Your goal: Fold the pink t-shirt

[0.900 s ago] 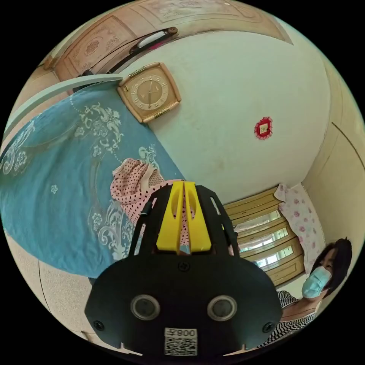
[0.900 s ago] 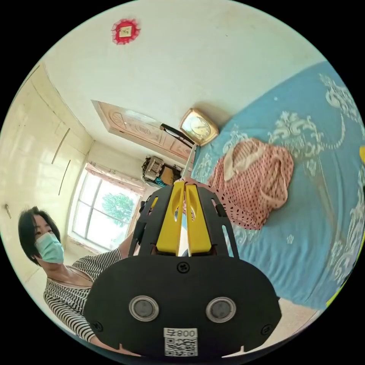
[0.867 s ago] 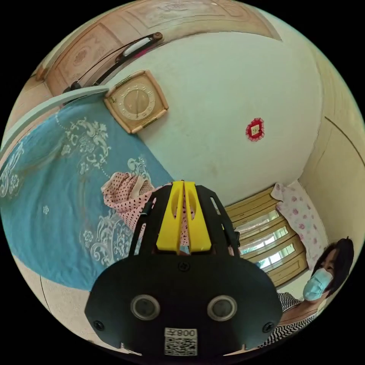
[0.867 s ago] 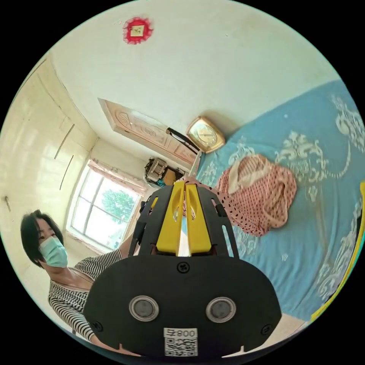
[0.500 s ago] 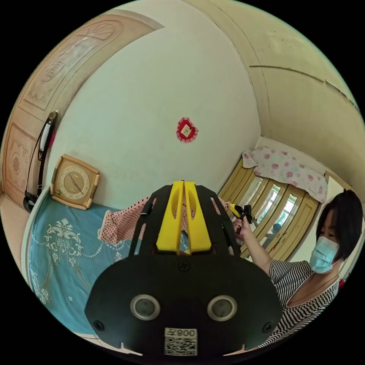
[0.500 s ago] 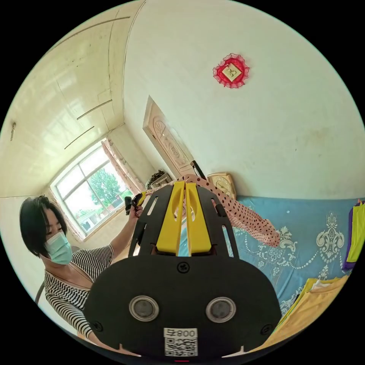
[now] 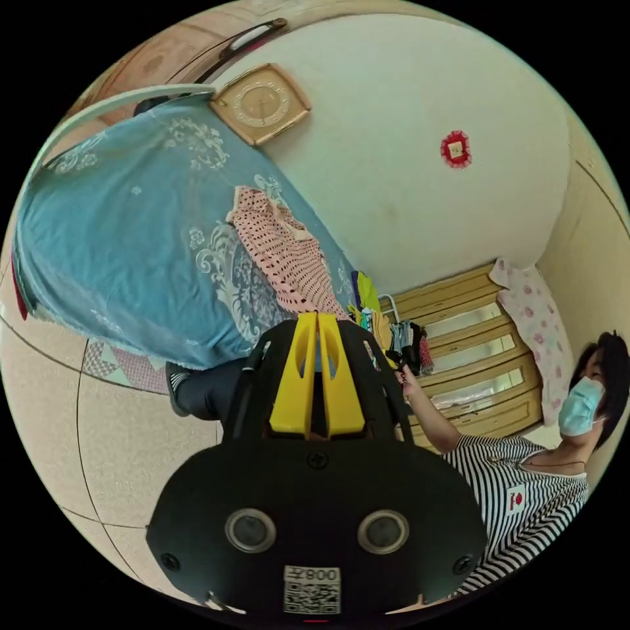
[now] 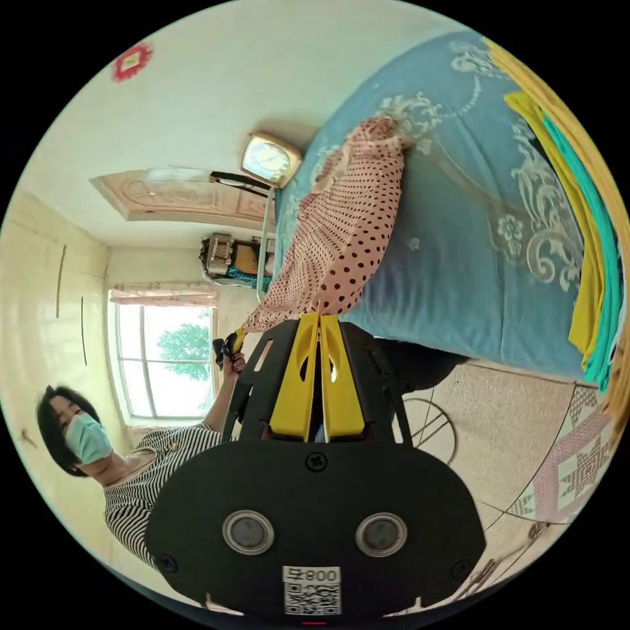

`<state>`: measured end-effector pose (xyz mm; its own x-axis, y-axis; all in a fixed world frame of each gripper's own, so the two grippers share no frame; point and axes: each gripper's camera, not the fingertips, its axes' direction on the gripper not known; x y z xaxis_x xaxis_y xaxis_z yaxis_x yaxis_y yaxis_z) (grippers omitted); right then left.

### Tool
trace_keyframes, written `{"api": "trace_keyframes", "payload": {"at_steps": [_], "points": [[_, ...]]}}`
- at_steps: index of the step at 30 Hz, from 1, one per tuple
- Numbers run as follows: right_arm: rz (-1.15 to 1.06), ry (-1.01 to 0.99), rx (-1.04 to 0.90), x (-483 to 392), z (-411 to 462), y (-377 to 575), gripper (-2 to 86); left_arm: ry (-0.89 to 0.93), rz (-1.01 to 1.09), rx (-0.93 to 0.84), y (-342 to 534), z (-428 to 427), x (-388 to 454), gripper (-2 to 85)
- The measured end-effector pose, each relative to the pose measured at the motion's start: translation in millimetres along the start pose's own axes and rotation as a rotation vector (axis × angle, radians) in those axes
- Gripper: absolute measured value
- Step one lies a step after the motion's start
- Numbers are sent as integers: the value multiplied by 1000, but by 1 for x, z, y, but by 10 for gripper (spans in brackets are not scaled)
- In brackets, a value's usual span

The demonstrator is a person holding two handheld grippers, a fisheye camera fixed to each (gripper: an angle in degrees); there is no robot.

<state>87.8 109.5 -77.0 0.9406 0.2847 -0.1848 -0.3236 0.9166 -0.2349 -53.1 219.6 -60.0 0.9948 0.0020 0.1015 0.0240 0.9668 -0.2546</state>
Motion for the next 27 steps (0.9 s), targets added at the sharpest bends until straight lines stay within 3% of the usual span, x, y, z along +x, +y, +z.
{"api": "trace_keyframes", "payload": {"at_steps": [4,8,11,18,22,27], "points": [[79,72,-70,39,24,4,5,-69,-78,-48,10,17,-28,1],[112,98,13,68,24,21,19,-82,-84,-48,5,20,-33,1],[112,-2,81,87,29,37,50,-84,-74,-67,-2,23,-33,2],[133,-147,39,105,78,42,89,-126,-43,-119,-9,34,-30,2],[172,-181,73,115,84,37,84,-128,-40,-123,-9,37,-34,2],[192,-184,58,118,87,35,18,-135,-52,-116,-6,37,-44,1]]}}
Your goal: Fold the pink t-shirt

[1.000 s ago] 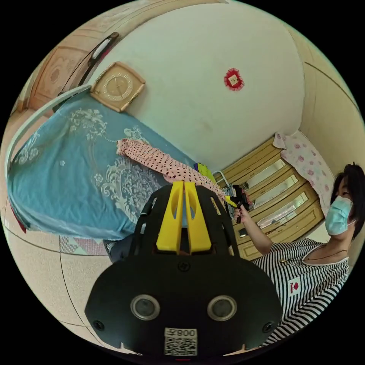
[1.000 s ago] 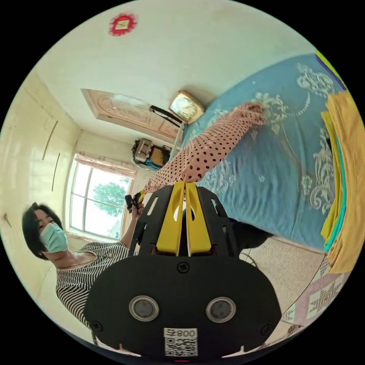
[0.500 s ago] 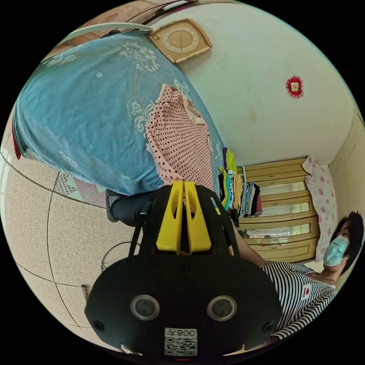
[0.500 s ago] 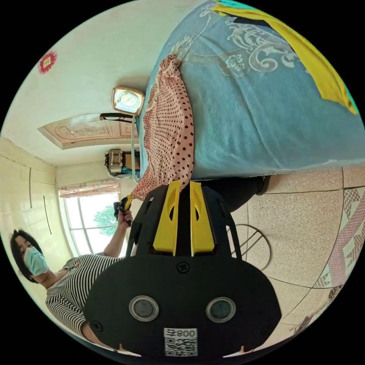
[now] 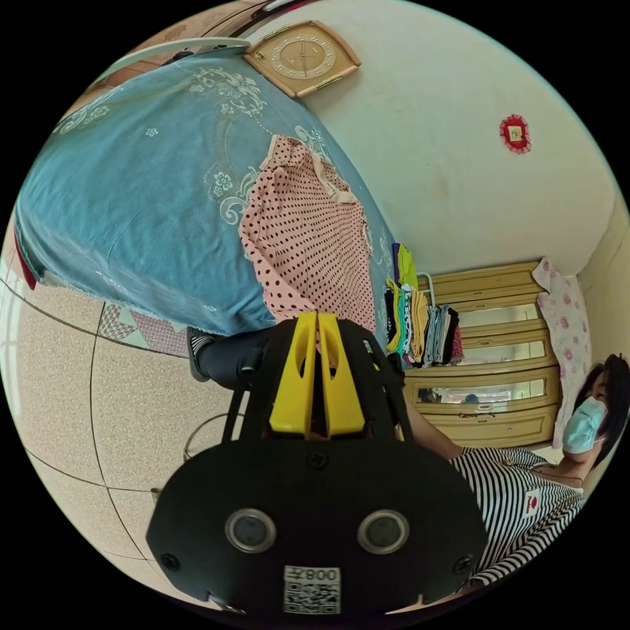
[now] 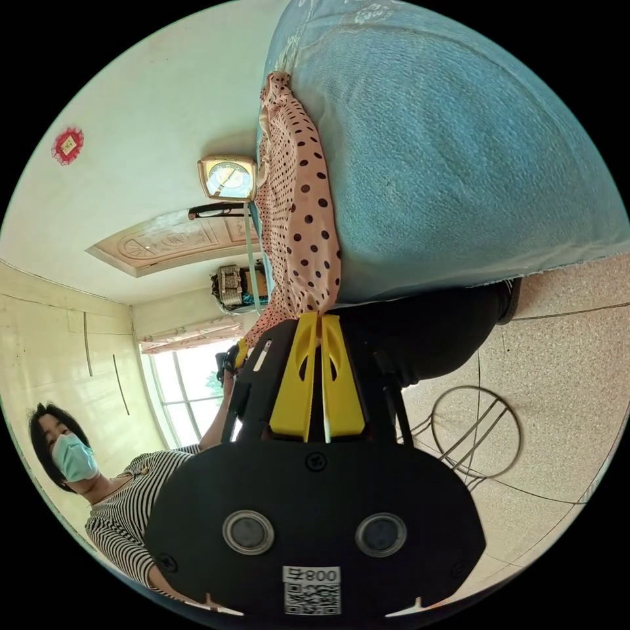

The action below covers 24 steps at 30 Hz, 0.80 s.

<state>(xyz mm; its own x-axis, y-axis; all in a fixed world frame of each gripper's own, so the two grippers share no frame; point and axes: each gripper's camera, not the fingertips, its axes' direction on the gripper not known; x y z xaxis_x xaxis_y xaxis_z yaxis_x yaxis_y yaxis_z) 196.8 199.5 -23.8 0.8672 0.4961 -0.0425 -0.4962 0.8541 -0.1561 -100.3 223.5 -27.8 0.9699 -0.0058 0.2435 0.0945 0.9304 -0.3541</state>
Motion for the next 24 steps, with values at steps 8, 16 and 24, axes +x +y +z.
{"api": "trace_keyframes", "payload": {"at_steps": [8,16,24], "points": [[-107,2,5,-23,-54,41,2,3,-49,38,25,-24,-31,0],[-181,92,-40,-72,-64,-21,0,75,-86,73,-46,7,-35,1],[-734,166,137,-353,-148,-102,1,149,424,383,-188,-107,166,1]]}}
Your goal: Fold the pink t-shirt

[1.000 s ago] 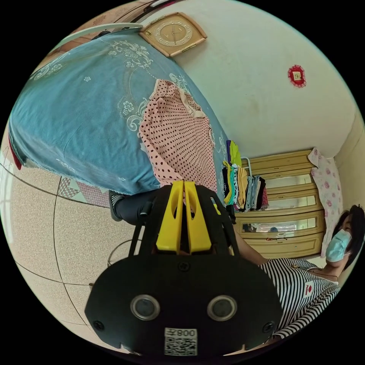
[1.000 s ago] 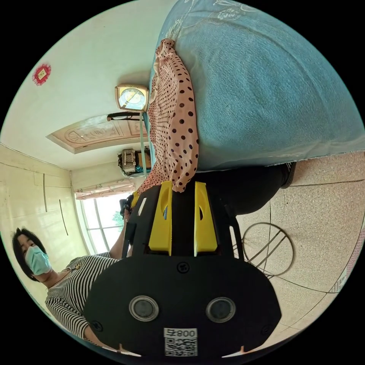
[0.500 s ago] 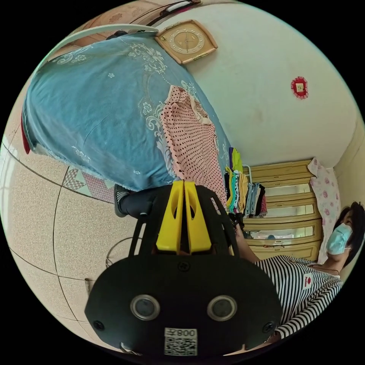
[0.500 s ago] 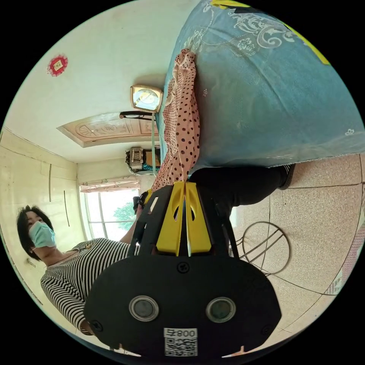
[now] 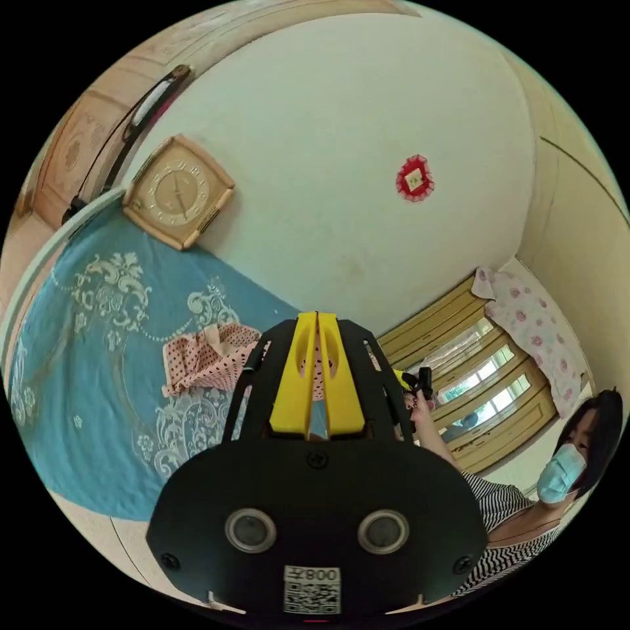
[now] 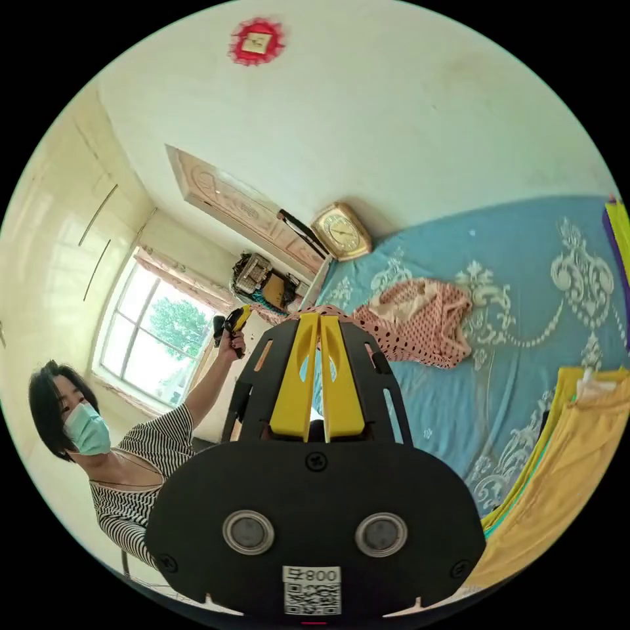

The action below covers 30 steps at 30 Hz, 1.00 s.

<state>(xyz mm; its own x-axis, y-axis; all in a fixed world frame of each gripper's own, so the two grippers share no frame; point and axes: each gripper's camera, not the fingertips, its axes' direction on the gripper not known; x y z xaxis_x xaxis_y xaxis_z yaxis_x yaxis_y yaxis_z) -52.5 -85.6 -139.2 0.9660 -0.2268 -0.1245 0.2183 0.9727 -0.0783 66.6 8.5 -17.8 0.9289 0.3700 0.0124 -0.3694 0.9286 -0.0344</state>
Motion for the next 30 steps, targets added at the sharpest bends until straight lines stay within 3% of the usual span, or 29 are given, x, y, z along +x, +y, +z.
{"api": "trace_keyframes", "payload": {"at_steps": [6,13,24,30], "points": [[-220,54,63,-92,-52,-3,1,12,263,49,-14,-50,75,2],[-163,-11,16,-75,-51,92,1,9,263,-85,83,-67,48,1],[497,-89,-161,93,13,316,0,-21,-315,-416,302,3,-140,0],[582,-104,-186,114,23,345,0,-25,-378,-445,328,23,-181,1]]}}
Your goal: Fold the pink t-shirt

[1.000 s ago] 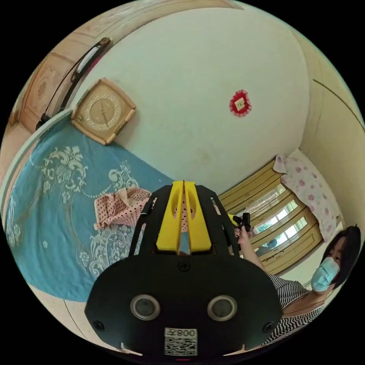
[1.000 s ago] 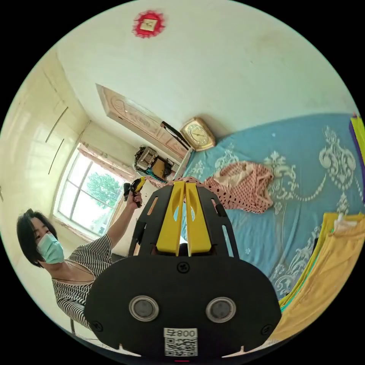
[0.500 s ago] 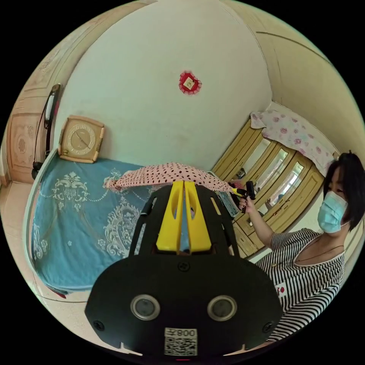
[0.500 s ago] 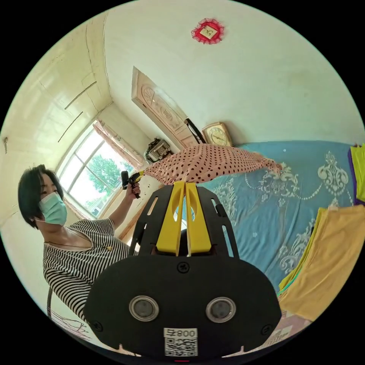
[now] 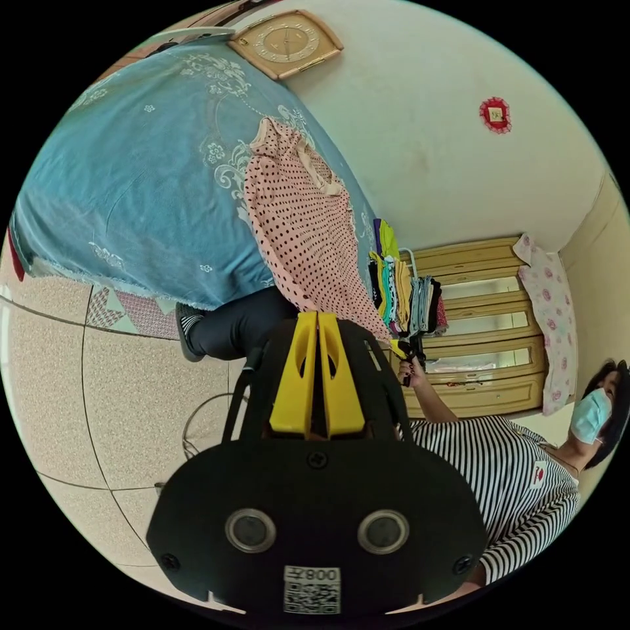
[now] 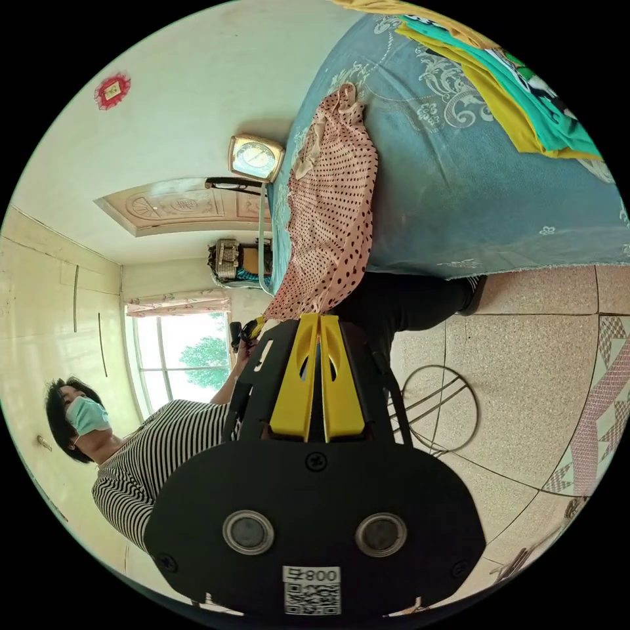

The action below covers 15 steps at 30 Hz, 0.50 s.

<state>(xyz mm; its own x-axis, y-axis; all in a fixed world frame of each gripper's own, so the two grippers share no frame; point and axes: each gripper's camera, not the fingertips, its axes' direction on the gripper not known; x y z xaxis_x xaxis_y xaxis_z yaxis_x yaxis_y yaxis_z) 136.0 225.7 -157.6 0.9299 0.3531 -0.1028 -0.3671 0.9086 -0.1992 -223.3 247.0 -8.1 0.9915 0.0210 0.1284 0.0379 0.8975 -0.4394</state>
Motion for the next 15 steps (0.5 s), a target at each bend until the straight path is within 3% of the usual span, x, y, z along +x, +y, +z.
{"api": "trace_keyframes", "payload": {"at_steps": [7,15], "points": [[5,11,-11,4,0,-7,1,-68,31,-32,-18,17,-27,1],[98,19,-28,28,16,-19,2,-62,-77,-24,-40,63,-97,2]]}}
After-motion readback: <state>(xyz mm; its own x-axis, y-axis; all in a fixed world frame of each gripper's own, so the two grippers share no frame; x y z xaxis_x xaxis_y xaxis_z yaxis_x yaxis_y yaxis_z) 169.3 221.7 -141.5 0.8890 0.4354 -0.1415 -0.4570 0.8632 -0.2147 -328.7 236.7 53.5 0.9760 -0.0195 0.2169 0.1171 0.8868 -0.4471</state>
